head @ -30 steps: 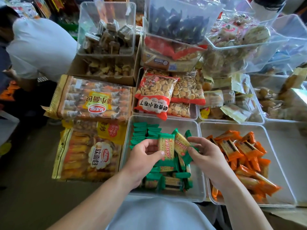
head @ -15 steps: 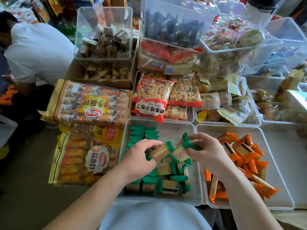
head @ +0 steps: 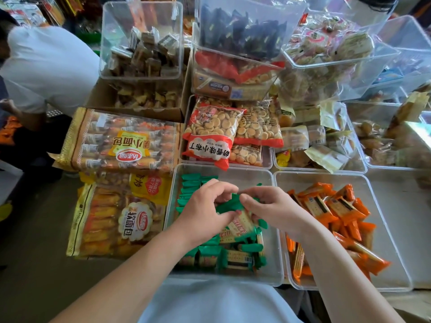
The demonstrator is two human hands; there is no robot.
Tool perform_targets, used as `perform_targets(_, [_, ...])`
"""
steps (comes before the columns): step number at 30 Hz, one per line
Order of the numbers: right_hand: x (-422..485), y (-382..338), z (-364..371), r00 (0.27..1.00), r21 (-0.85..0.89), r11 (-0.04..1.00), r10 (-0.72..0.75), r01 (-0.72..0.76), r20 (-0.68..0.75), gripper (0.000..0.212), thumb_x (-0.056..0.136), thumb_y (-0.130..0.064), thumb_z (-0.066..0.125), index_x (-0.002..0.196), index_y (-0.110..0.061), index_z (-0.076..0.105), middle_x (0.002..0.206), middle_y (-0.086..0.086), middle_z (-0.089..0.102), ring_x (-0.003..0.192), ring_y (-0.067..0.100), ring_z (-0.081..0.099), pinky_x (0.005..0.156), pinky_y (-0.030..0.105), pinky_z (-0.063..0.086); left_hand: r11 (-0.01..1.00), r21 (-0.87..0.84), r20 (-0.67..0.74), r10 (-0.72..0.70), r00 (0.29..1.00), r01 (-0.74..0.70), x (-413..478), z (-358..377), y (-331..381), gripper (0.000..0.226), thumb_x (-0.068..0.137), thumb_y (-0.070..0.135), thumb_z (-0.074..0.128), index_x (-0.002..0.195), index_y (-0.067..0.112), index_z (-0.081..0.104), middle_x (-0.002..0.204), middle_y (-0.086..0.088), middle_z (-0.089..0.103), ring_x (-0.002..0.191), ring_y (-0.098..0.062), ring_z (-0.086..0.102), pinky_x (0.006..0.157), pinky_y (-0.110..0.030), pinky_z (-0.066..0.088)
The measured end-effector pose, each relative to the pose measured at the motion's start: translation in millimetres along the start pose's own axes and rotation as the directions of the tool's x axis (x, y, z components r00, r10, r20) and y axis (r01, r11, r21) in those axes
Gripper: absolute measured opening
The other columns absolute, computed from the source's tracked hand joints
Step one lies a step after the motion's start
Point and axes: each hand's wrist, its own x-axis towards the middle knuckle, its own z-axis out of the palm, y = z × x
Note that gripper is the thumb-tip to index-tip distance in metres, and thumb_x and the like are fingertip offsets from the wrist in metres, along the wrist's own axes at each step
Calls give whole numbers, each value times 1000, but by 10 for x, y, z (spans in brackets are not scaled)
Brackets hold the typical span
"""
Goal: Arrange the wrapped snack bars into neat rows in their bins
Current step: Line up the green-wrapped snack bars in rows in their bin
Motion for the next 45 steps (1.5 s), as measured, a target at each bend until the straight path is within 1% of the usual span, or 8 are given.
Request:
perform_targets(6, [61,112,-20,997,134,988,79,-79,3,25,94,-25,75,118,-19,73,104,-2,79,96,18,77,86,44,64,996,-36,-165,-90,982,85,60,69,-130,27,87,24,84,109,26,68,105,15,63,100,-2,64,82,-18,58])
perform_targets(9, [87,171,-56,992,196,974,122,-111,-40,14,96,-21,72,110,-22,72,101,-4,80,95,19,77,87,47,63,969,-83,-76,-237,968,231,45,56,-198,11,94,28,76,100,27,66,99,11,69,94,-4,67,79,-16,56])
perform_targets(14, [147,168,-12,992,242,965,114,-99,-49,27,98,-18,70,122,-31,69,111,-1,75,95,15,77,81,37,64,936,-136,191,-296,936,324,-6,199,-204,36,82,38,87,110,38,64,106,18,74,98,2,70,90,-30,60])
perform_targets(20, [242,167,-68,989,249,959,143,-134,-18,25,99,-12,67,115,-30,71,112,1,76,97,15,77,85,40,64,942,-137,187,-280,942,307,63,216,-263,37,90,28,81,119,44,63,110,23,72,102,5,68,97,-35,57])
perform_targets(25, [356,241,-157,995,46,994,101,-100,-1,33,90,-13,77,111,-38,72,112,-9,74,104,14,72,89,43,63,933,-137,155,-311,938,332,103,254,-382,45,87,25,84,113,53,60,109,23,72,105,5,66,102,-33,55])
perform_targets(30, [420,283,-173,999,-50,998,26,-25,21,49,89,3,72,120,-34,69,119,-12,72,111,10,69,95,43,60,915,-154,170,-346,923,371,170,248,-488,54,93,33,78,142,36,55,126,23,64,124,4,58,114,-33,46])
perform_targets(36, [486,310,-120,999,-10,1000,13,-12,33,58,90,12,63,125,-34,67,121,-12,71,107,19,71,90,51,61,902,-226,177,-333,926,367,228,203,-496,46,95,17,76,120,51,60,116,22,72,109,6,65,99,-22,54])
perform_targets(45, [536,311,-203,1000,56,998,8,-8,3,64,93,15,60,130,-37,64,127,-14,69,123,9,64,94,40,61,863,-318,139,-367,920,393,266,147,-558,29,101,11,66,119,33,70,108,12,76,105,-11,70,99,-37,58])
